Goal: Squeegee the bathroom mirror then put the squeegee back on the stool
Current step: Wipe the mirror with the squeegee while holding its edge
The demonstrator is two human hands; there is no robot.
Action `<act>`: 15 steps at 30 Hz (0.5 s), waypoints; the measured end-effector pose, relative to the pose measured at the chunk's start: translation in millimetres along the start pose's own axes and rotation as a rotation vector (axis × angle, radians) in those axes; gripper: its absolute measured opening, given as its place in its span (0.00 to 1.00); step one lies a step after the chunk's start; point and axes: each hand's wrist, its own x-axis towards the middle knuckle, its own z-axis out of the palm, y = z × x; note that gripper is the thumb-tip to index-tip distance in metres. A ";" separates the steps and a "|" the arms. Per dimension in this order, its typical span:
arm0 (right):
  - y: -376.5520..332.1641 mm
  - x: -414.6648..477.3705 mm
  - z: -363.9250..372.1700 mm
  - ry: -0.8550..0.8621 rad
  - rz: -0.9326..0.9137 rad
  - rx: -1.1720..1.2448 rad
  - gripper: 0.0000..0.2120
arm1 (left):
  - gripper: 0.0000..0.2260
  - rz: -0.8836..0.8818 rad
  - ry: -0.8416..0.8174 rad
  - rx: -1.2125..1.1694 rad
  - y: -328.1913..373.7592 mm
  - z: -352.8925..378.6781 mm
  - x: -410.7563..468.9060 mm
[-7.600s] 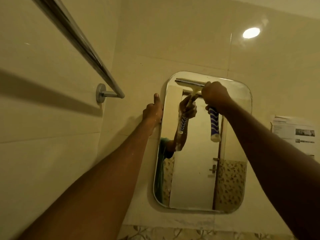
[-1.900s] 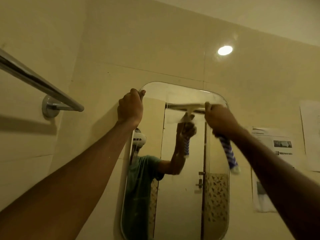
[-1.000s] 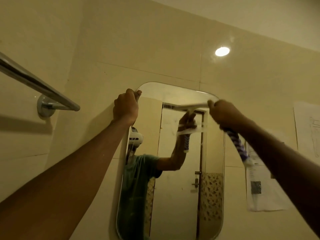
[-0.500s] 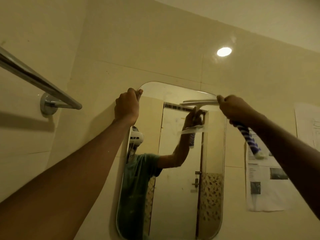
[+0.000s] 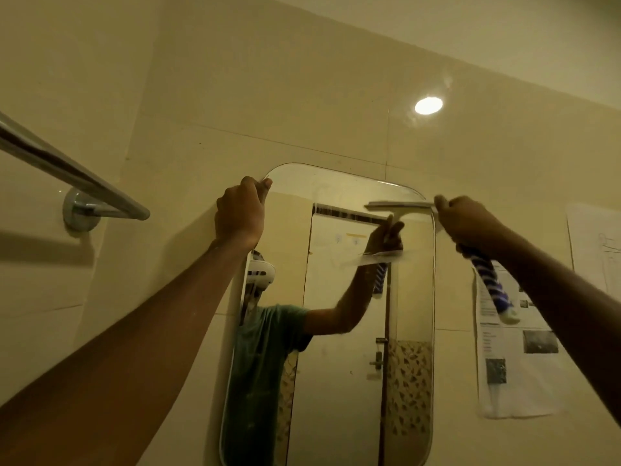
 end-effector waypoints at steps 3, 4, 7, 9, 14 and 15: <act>4.9 1.4 8.1 -0.014 0.042 0.050 0.23 | 0.21 -0.007 0.000 -0.006 -0.5 0.7 0.1; 14.0 -12.1 18.0 -0.039 0.058 0.047 0.23 | 0.21 -0.011 -0.002 -0.009 0.4 0.3 0.1; 43.0 -59.6 45.1 -0.154 0.091 0.031 0.24 | 0.20 -0.018 -0.024 -0.017 3.3 -3.8 -1.2; 38.8 -66.7 41.8 -0.164 0.091 -0.007 0.23 | 0.20 -0.031 -0.041 -0.005 4.9 -6.8 -1.9; -38.1 -2.9 7.4 0.005 -0.036 0.010 0.22 | 0.21 -0.041 -0.070 -0.011 5.2 -10.2 -0.7; -50.6 7.0 6.3 -0.007 -0.042 0.022 0.20 | 0.21 -0.044 -0.076 -0.015 4.4 -10.1 0.0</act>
